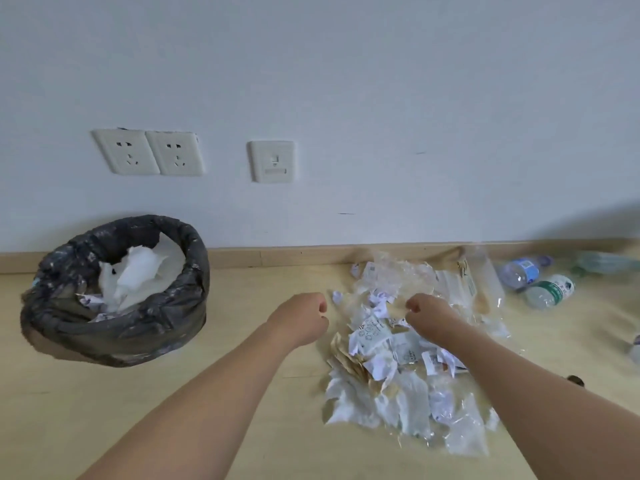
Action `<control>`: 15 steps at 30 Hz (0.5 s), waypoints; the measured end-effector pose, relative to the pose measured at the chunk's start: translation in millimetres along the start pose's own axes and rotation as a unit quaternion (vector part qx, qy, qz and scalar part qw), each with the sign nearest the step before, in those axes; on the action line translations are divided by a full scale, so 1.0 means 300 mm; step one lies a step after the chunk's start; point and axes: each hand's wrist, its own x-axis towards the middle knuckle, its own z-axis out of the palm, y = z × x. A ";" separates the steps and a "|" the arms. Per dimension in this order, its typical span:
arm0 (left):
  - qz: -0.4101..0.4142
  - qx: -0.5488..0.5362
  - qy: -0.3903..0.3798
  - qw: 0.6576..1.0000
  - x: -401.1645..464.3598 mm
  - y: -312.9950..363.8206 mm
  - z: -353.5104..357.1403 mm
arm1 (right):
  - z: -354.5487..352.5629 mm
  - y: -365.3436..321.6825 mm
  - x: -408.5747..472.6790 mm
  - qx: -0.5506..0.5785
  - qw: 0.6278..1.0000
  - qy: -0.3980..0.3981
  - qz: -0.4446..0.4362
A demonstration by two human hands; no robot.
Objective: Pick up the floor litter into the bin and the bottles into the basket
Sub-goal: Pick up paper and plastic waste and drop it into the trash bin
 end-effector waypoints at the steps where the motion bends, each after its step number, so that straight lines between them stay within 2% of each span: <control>1: -0.009 0.005 -0.022 1.000 0.017 0.025 0.052 | 0.020 0.046 0.000 -0.012 1.000 -0.022 0.006; 3: -0.021 0.010 -0.055 0.998 0.053 0.068 0.147 | 0.064 0.121 0.009 -0.024 0.998 -0.059 0.010; 7: -0.061 0.030 -0.074 0.995 0.143 0.119 0.282 | 0.130 0.193 0.060 0.002 0.996 -0.084 0.007; 11: -0.038 0.177 -0.026 0.983 0.217 0.126 0.385 | 0.225 0.199 0.107 -0.008 0.994 -0.107 -0.015; 15: 0.015 0.257 0.018 0.966 0.253 0.132 0.453 | 0.305 0.169 0.131 -0.054 0.989 -0.131 -0.045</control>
